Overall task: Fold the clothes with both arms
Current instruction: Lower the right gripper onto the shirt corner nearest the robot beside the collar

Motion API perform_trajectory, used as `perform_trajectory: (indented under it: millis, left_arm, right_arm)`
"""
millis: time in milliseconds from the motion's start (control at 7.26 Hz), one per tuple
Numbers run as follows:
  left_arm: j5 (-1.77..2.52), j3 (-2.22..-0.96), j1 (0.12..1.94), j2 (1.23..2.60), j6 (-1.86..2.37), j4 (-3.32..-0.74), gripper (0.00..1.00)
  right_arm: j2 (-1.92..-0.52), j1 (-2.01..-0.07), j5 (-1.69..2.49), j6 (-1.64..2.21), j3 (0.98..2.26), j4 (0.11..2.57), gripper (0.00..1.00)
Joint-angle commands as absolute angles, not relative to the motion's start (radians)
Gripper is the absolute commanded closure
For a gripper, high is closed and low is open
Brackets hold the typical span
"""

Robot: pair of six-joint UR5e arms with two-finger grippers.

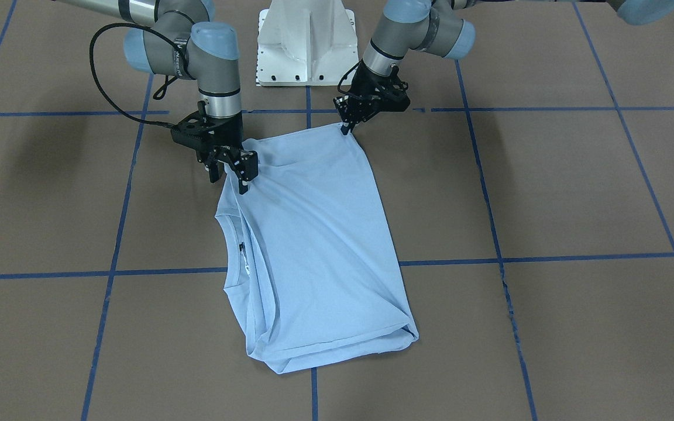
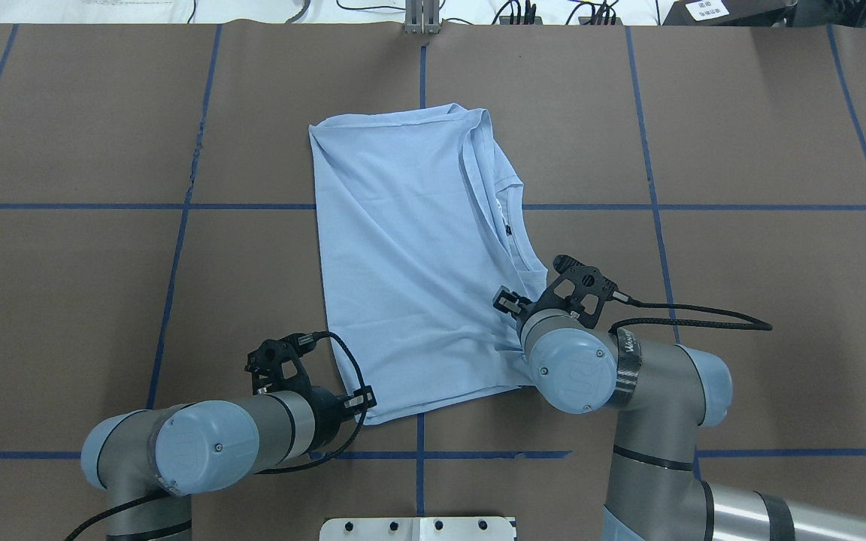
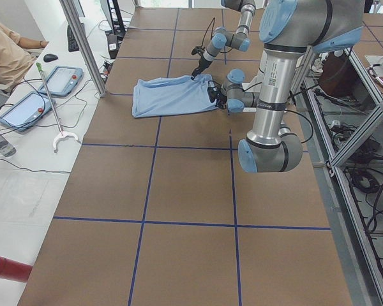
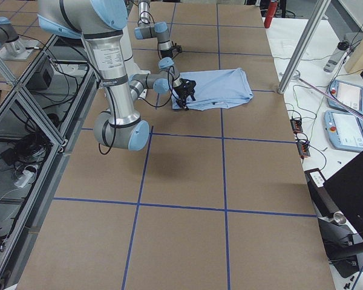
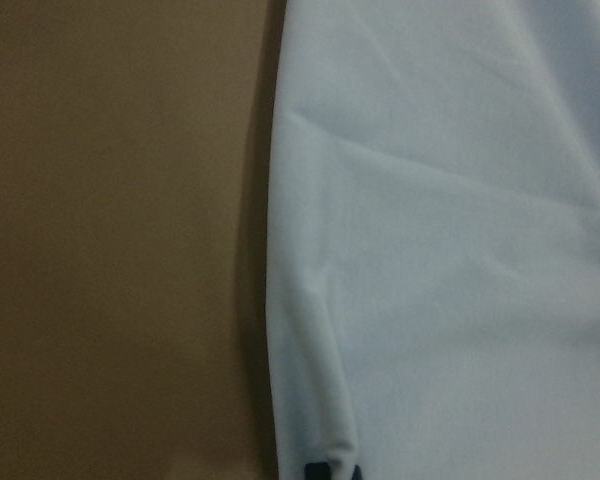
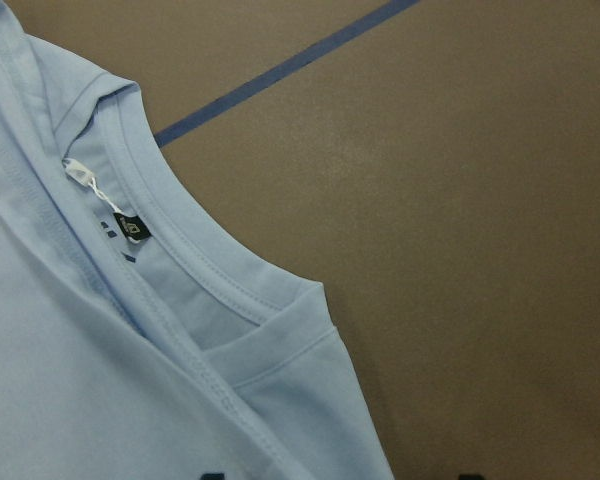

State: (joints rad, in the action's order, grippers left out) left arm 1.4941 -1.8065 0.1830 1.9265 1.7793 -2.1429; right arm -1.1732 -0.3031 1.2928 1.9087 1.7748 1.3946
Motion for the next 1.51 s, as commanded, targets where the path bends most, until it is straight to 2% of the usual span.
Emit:
perform_trajectory:
  millis: [0, 138, 275, 413, 826, 1102, 1377]
  left_arm:
    - [1.494, -1.807, 0.183, 1.927, 1.779, -2.143, 1.0]
    - [1.494, -1.807, 0.183, 1.928, 1.779, -2.143, 1.0]
    - [1.494, -1.809, 0.183, 1.928, 1.778, -2.143, 1.0]
    - [1.494, -1.807, 0.183, 1.928, 1.778, -2.143, 1.0]
    - [1.494, -1.809, 0.183, 1.939, 1.778, -2.143, 1.0]
    - [1.502, -1.822, 0.183, 1.939, 1.761, -2.14, 1.0]
    - [1.499, -1.822, 0.184, 1.939, 1.75, -2.138, 1.0]
  right_arm:
    - [-1.178, -0.295, 1.287, 1.91, 1.775, 1.394, 0.26]
    - [-1.177, -0.293, 1.282, 1.91, 1.775, 1.394, 0.4]
    - [-1.174, -0.293, 1.282, 1.911, 1.776, 1.394, 0.65]
    - [-1.173, -0.293, 1.282, 1.911, 1.776, 1.393, 1.0]
    - [-1.174, -0.293, 1.269, 1.908, 1.776, 1.393, 1.0]
    - [-1.177, -0.296, 1.273, 1.904, 1.837, 1.399, 1.0]
    - [-1.186, -0.282, 1.27, 1.902, 1.842, 1.433, 1.0]
